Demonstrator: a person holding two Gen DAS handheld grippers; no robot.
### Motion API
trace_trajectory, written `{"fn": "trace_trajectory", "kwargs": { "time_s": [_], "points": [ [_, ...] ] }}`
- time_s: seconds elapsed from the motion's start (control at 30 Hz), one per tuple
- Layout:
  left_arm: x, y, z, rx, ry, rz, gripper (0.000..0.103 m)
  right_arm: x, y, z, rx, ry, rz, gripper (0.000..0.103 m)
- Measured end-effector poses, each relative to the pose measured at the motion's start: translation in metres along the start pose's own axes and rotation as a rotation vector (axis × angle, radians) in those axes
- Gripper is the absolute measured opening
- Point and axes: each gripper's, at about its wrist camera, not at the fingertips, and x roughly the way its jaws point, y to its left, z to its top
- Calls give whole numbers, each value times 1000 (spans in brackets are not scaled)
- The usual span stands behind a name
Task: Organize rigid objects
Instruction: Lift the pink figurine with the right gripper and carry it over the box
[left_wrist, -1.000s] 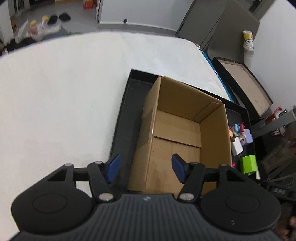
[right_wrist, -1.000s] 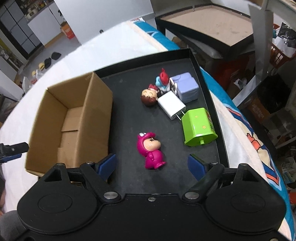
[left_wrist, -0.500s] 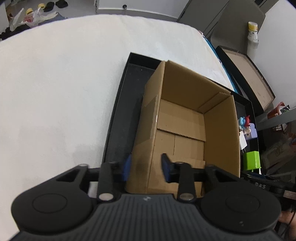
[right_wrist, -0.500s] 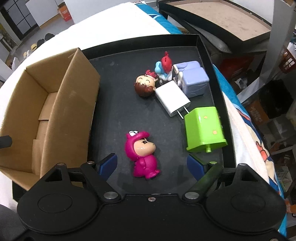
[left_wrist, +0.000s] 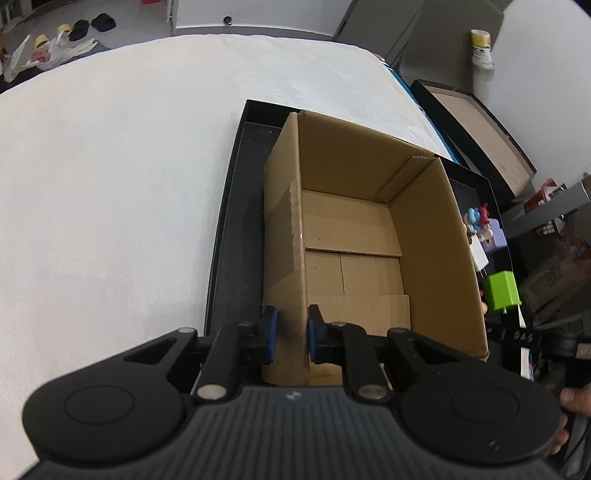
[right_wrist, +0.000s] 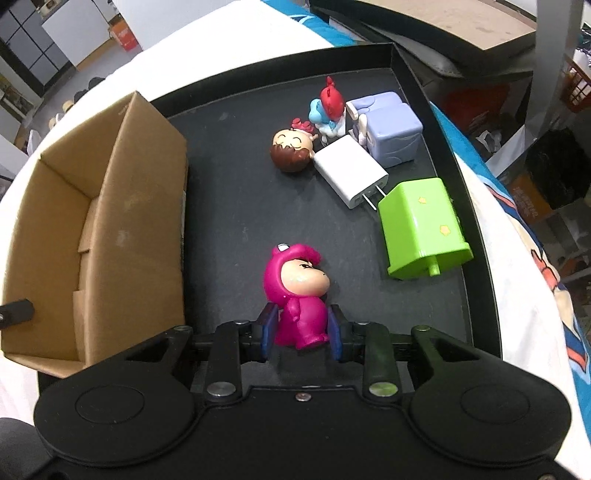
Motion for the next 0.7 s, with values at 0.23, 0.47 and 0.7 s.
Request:
{"fn": "trace_trajectory", "kwargs": {
  "time_s": [0.23, 0.47, 0.7],
  "points": [
    [-8, 3, -12, 7, 0, -14, 15, -21, 6, 2, 1, -42, 5, 29],
    [-10, 4, -19, 17, -11, -17, 15, -50, 18, 3, -18, -103, 8, 29],
    [-9, 6, -16, 7, -13, -23, 15, -73, 33, 10, -39, -151, 15, 29]
  ]
}}
